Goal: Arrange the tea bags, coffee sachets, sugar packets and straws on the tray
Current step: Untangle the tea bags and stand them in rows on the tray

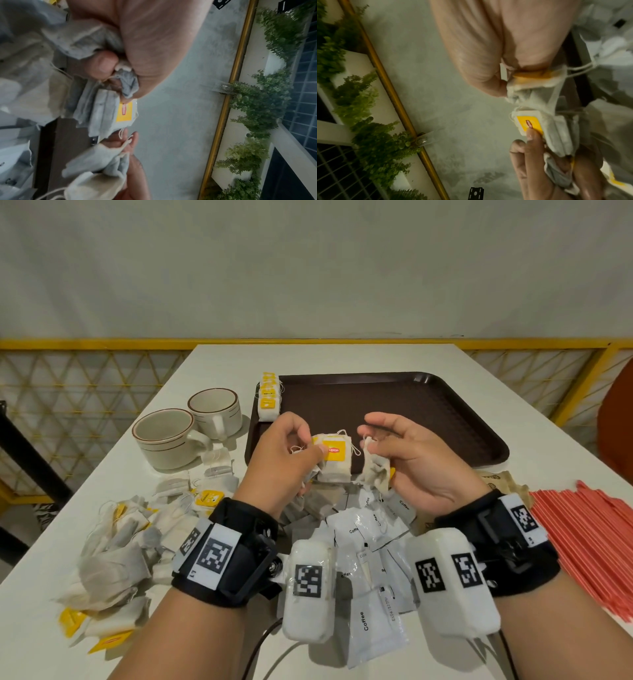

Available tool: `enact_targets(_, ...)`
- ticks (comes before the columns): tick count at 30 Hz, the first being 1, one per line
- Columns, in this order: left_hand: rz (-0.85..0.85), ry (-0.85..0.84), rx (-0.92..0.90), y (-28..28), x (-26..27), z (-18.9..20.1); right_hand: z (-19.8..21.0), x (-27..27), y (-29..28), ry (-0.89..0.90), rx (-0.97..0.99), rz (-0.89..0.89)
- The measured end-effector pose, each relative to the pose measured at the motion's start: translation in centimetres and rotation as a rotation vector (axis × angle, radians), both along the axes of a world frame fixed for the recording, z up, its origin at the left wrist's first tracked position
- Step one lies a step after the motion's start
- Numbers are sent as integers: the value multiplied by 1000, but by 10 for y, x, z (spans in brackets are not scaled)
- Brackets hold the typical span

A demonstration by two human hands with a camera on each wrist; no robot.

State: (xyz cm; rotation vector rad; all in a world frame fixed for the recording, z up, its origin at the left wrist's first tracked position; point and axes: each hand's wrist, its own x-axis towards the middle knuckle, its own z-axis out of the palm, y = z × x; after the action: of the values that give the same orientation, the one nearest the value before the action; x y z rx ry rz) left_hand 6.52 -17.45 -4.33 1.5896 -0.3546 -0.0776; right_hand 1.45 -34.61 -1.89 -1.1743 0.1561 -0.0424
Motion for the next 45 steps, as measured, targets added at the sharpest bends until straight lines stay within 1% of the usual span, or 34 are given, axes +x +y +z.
enact_targets(3, 3, -1, -13, 0, 0, 1, 0, -1, -2, -76, -84, -26)
enact_targets(6, 45, -4, -15, 1, 1, 2, -3, -2, -3, -148, -301, -105)
enact_targets(8, 54, 2, -22, 1, 1, 2, -5, -1, -3, -174, -390, -154)
enact_targets(13, 70, 14, -35, 1, 0, 3, -3, -1, -2, -205, -383, -151)
enact_targets(15, 88, 18, -42, 1, 1, 3, 2, -3, -2, -196, -314, -144)
enact_targets(17, 108, 23, -44, 1, 1, 4, 6, -6, -3, -214, -259, -86)
enact_targets(19, 123, 31, -56, 2, 0, 6, 14, -10, -4, -238, -339, -33)
enact_targets(23, 152, 28, -69, 3, 2, 9, 28, -9, -7, -295, -524, -86)
enact_targets(25, 153, 29, -65, 3, 2, 9, 33, -8, -7, -309, -578, -83)
enact_targets(27, 148, 27, -59, 3, 2, 9, 38, -9, -7, -318, -596, -29)
enact_targets(29, 144, 17, -50, 3, 2, 9, 46, -12, -7, -319, -633, 104)
enact_targets(32, 150, -19, -30, 4, 2, 9, 55, -17, -3, -273, -767, 318)
enact_targets(34, 151, -36, -16, 4, 2, 9, 57, -16, 0, -242, -886, 356)
enact_targets(37, 128, -58, 5, 5, 0, 11, 53, -12, 8, -260, -1025, 275)
enact_targets(41, 68, -62, 31, 5, -2, 13, 43, -5, 12, -300, -1022, 103)
enact_targets(45, 21, 10, -28, 7, -2, 14, 34, 0, 11, -273, -1007, 37)
